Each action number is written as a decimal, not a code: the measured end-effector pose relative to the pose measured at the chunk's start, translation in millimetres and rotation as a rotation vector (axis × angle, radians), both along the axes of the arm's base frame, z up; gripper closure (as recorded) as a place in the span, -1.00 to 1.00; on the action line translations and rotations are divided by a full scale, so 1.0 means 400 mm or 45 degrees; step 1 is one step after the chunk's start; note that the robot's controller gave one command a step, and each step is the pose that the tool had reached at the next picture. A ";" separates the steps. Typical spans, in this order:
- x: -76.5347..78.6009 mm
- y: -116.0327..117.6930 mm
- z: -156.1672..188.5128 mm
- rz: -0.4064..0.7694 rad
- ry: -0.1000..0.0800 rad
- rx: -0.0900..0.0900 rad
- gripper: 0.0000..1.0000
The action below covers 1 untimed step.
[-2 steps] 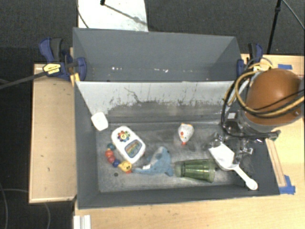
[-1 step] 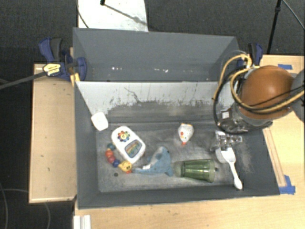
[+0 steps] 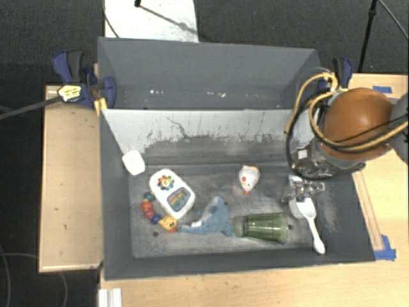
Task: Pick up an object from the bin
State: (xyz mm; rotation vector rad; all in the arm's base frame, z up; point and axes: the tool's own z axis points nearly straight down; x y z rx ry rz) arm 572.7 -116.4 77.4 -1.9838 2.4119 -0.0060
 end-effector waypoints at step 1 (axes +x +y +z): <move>-0.015 -0.002 0.010 0.004 0.001 0.001 -1.00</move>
Offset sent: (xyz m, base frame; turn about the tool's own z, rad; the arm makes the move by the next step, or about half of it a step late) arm 0.0000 0.0000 0.0000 0.0000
